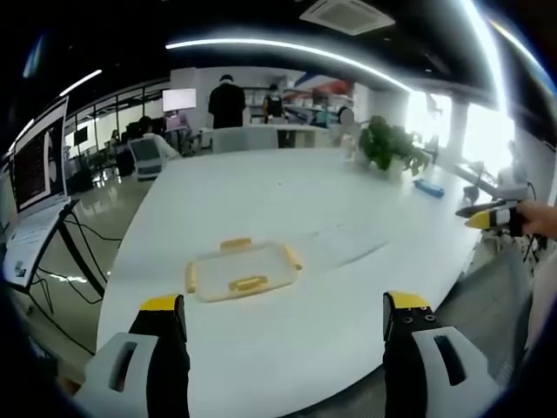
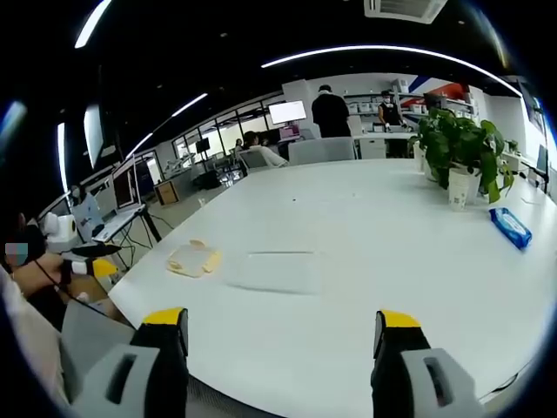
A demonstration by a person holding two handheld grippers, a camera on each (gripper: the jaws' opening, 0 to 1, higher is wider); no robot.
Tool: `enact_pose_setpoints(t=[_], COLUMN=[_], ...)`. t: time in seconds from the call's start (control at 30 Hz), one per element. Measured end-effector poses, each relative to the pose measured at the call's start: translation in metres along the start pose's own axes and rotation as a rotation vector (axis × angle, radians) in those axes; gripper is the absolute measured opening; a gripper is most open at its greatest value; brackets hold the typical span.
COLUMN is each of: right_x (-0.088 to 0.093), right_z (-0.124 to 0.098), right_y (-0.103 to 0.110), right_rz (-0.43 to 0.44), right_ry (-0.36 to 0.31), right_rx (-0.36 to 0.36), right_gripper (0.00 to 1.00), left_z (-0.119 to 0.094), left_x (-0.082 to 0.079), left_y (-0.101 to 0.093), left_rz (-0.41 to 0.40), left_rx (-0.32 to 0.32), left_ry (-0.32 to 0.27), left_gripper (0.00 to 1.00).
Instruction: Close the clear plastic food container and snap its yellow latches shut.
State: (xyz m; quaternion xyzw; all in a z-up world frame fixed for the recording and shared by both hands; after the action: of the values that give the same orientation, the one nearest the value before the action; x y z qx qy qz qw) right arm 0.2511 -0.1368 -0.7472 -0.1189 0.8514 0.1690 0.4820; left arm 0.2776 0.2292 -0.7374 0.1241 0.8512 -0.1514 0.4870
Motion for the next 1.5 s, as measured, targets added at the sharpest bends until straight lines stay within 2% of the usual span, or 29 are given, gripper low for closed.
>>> enact_pose_setpoints(t=[0.43,1.07,1.2,1.5], right_x=[0.004,0.0,-0.002,-0.008], right_z=[0.004,0.017,0.022,0.033], right_y=[0.004,0.007,0.011,0.02], right_rz=[-0.008,-0.027,-0.038,-0.06], right_ry=[0.026,0.05,0.053,0.06], right_rx=[-0.012,-0.035,-0.049,-0.076], right_gripper=[0.89,0.89,0.89,0.89], left_z=[0.002,0.014,0.016,0.024], left_x=[0.003,0.002,0.008,0.023], left_y=[0.004,0.008,0.012,0.008], left_rz=[0.002,0.037,0.208,0.389], left_rx=[0.003,0.024,0.006,0.022], left_ry=[0.018,0.051,0.123,0.216], left_gripper=[0.89,0.89,0.89,0.89])
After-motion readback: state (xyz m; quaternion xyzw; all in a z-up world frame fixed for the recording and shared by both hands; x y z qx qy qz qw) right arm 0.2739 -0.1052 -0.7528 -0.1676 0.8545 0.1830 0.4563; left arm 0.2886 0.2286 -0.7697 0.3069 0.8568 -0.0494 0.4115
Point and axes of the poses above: the point that each gripper's makers call its tool centre point, and the gripper's own axes: z roughly forward along the fingers, y roughly to its left, x roughly out of its underside, the point moved 2 cm from there along -z, roughly backward along the fingers, and after that the axes turned 4 degrees about -z, right-handed, at the moved point
